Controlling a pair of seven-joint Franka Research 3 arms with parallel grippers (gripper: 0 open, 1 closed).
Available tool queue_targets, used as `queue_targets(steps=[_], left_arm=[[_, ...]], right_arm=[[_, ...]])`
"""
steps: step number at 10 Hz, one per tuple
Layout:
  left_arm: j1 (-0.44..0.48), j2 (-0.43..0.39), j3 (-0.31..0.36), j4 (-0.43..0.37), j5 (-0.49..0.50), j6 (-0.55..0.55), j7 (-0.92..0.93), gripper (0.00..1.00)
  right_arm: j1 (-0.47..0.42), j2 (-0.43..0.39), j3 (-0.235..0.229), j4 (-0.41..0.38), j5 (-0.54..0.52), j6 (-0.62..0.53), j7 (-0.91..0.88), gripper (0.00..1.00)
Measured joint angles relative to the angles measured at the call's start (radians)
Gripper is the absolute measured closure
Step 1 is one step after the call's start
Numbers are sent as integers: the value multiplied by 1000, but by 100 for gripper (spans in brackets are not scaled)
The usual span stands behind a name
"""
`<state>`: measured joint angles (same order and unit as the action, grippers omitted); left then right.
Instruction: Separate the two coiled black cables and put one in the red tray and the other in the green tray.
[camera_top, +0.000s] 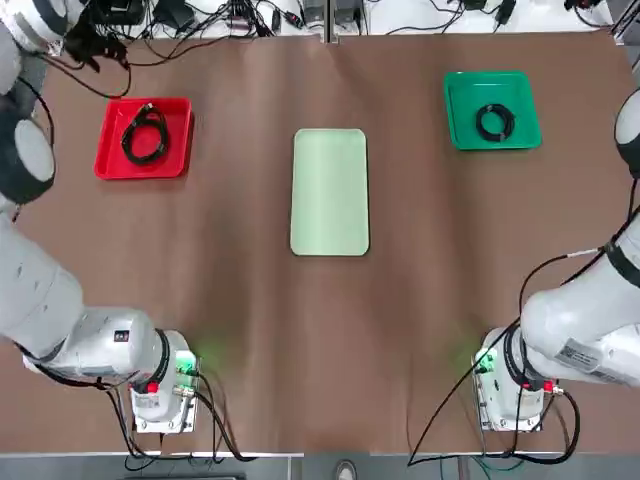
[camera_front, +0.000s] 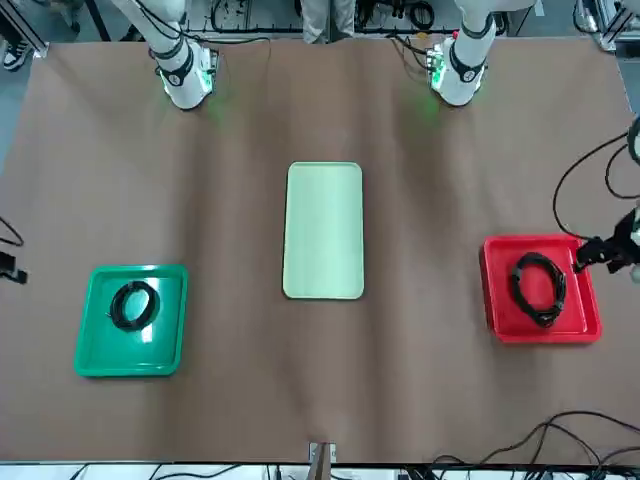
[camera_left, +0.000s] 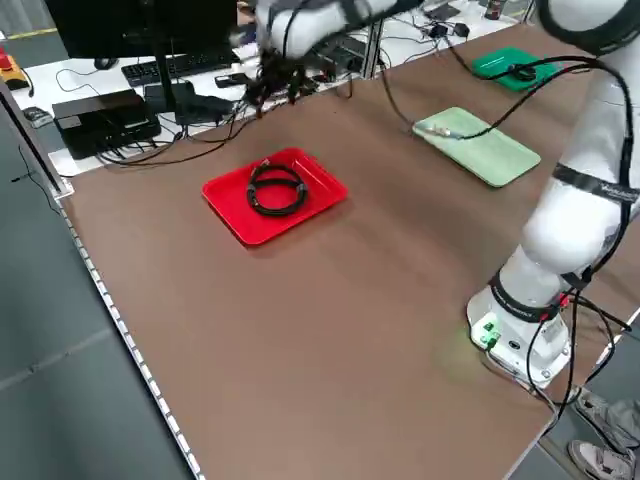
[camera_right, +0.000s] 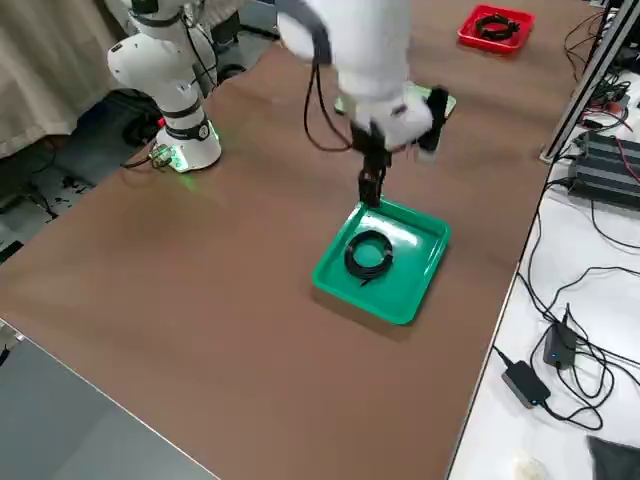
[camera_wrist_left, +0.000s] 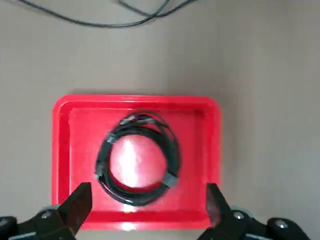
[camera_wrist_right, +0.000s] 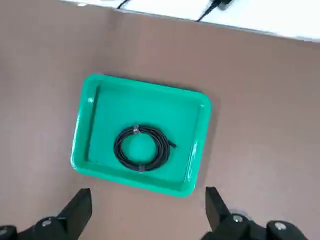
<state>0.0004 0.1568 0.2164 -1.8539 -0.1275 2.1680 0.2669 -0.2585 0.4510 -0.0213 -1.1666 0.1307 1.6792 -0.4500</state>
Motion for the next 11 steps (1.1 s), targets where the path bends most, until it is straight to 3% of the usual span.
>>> queue_targets(steps=[3,5,7,9,11], left_arm=[[0,-162,-134,2,94,-194,-188,0],[0,-209,-181,50,98,-318,-220,0],[0,-182,-210,208,99,-500,-261,0],[0,-132,-219,349,99,-606,-276,0],[1,-107,-218,396,99,-643,-290,0]], right_arm=[[110,-67,1,-1,-20,-69,285,0],[186,-114,1,-6,-23,-79,425,0],[255,-175,0,-36,-32,-98,559,0],[291,-237,0,-91,-59,-114,605,0],[291,-280,-6,-125,-68,-134,605,0]])
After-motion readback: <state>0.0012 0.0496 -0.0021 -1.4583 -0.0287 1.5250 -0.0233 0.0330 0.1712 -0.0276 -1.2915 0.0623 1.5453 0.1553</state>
